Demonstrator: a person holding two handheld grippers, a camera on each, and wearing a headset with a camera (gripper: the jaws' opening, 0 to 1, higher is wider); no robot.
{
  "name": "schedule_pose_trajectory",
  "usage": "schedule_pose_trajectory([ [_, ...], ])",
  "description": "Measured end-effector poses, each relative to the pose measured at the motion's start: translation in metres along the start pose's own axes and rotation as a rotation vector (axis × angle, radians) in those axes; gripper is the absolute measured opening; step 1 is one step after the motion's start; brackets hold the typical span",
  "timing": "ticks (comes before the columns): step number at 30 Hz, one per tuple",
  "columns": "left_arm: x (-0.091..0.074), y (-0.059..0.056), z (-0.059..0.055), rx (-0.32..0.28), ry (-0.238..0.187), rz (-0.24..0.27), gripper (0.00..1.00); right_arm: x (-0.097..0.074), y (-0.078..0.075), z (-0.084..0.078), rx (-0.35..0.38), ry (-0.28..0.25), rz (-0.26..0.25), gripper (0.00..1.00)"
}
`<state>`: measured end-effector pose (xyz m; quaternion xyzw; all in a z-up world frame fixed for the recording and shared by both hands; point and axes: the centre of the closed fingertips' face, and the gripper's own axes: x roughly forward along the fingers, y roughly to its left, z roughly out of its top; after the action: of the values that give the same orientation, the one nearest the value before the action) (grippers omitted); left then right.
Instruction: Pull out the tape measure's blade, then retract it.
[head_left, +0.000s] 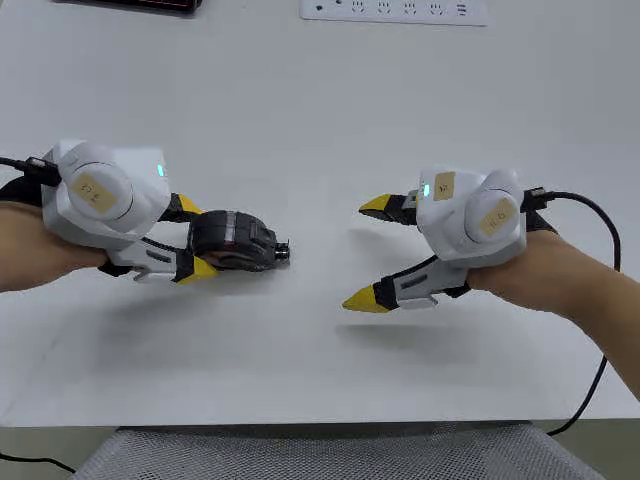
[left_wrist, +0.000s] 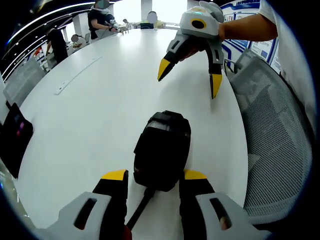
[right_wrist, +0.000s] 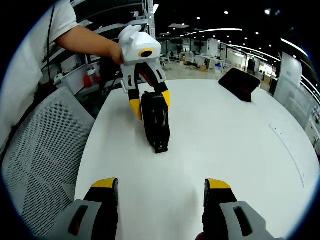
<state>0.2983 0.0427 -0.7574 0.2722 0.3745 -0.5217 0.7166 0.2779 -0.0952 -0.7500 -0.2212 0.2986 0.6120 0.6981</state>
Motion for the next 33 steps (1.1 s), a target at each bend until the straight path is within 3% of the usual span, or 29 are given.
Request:
schedule_pose_trajectory([
  [15, 0.003, -0.003, 0.001, 0.028, 0.006, -0.01, 0.29, 0.011, 0.003, 0.002, 0.002, -0.008, 0.02, 0.66],
  [25, 0.004, -0.002, 0.0, 0.023, 0.006, -0.009, 0.28, 0.018, -0.006, 0.012, 0.04, -0.059, 0.008, 0.63],
  [33, 0.005, -0.002, 0.0, 0.011, 0.009, -0.006, 0.27, 0.034, -0.008, 0.018, 0.039, -0.08, 0.02, 0.58],
])
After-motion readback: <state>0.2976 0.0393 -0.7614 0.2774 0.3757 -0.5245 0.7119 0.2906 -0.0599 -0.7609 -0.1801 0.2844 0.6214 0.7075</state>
